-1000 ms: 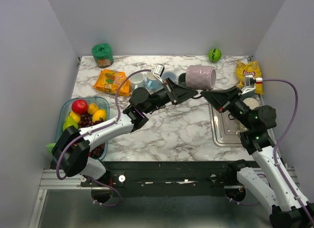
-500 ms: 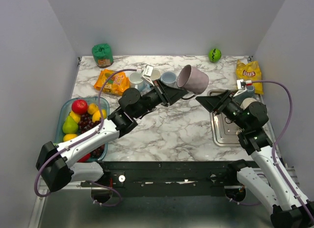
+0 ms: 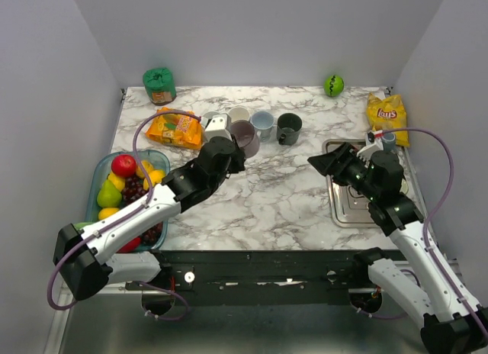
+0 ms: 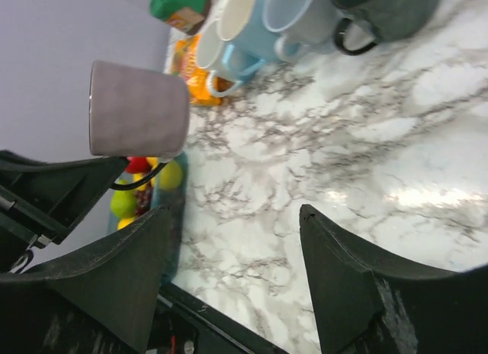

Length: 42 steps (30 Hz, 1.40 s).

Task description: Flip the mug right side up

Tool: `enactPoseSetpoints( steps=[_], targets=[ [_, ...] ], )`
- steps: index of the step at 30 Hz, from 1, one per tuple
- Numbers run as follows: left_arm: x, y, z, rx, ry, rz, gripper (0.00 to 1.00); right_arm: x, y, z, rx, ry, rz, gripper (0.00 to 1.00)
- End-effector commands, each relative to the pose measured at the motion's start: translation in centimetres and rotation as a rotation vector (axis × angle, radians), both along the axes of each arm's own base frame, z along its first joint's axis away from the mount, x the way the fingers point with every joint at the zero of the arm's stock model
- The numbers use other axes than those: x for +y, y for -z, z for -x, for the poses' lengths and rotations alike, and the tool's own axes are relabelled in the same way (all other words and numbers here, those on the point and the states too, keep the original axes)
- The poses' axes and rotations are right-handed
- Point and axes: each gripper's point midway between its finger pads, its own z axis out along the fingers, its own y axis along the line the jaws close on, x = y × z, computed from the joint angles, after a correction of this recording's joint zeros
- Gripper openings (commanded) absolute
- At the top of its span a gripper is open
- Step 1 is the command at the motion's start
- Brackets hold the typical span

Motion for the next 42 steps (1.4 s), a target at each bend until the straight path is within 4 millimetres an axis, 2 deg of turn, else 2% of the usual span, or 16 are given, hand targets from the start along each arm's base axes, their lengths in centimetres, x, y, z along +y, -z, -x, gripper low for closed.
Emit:
enactPoseSetpoints(
  steps=[1,3,4,5,6,10,12,14,17,22,28,29,31,34,36,42],
  targets=[
    [7.7,1.7,-2.2,-0.041,-0.325,-0.277,0.00,-2.9,3.6,-0.1,0.124,0.123,0.156,0.79],
    [8.8,3.1,-2.5,-0.019,-0.348,-0.299,0.00,-3.6,4.8,-0.1,0.160,0.152,0.201,0.87],
    [9.0,3.7,-2.7,-0.008,-0.353,-0.304,0.00,-4.1,5.2,-0.2,0.178,0.178,0.216,1.00],
    [9.6,4.6,-3.0,0.008,-0.366,-0.315,0.00,-5.1,5.7,-0.4,0.193,0.229,0.245,1.00],
    [9.8,4.9,-3.3,0.014,-0.371,-0.315,0.00,-5.5,6.1,-0.3,0.207,0.241,0.270,1.00],
    [11.0,8.5,-4.2,0.102,-0.405,-0.369,0.00,-6.6,6.7,-0.5,0.226,0.274,0.336,1.00],
    [12.2,10.0,-4.6,0.142,-0.437,-0.384,0.00,-7.1,6.5,-0.6,0.225,0.286,0.363,1.00],
    [12.5,11.9,-4.6,0.188,-0.432,-0.390,0.00,-7.5,6.2,-0.8,0.219,0.303,0.382,1.00],
    [13.3,13.7,-4.9,0.226,-0.441,-0.383,0.00,-8.3,6.1,-0.9,0.221,0.329,0.428,1.00],
    [14.9,15.0,-5.2,0.230,-0.464,-0.407,0.00,-9.9,5.0,-1.3,0.209,0.370,0.520,1.00],
    [15.7,16.6,-5.0,0.246,-0.456,-0.419,0.00,-13.8,5.1,-0.9,0.243,0.491,0.708,1.00],
    [15.9,17.0,-4.8,0.254,-0.454,-0.422,0.03,-14.2,5.0,-0.9,0.244,0.507,0.724,1.00],
    [15.6,17.2,-4.8,0.253,-0.442,-0.407,0.17,-15.3,4.8,-0.6,0.245,0.545,0.755,1.00],
    [15.7,17.6,-4.5,0.268,-0.447,-0.402,0.51,-16.2,4.6,-0.6,0.249,0.575,0.776,1.00],
    [16.0,17.4,-4.4,0.268,-0.469,-0.397,0.65,-16.7,4.8,-0.4,0.269,0.582,0.796,1.00],
    [16.1,15.0,-4.2,0.237,-0.491,-0.341,0.89,-18.9,5.8,0.5,0.352,0.626,0.885,1.00]
  ],
)
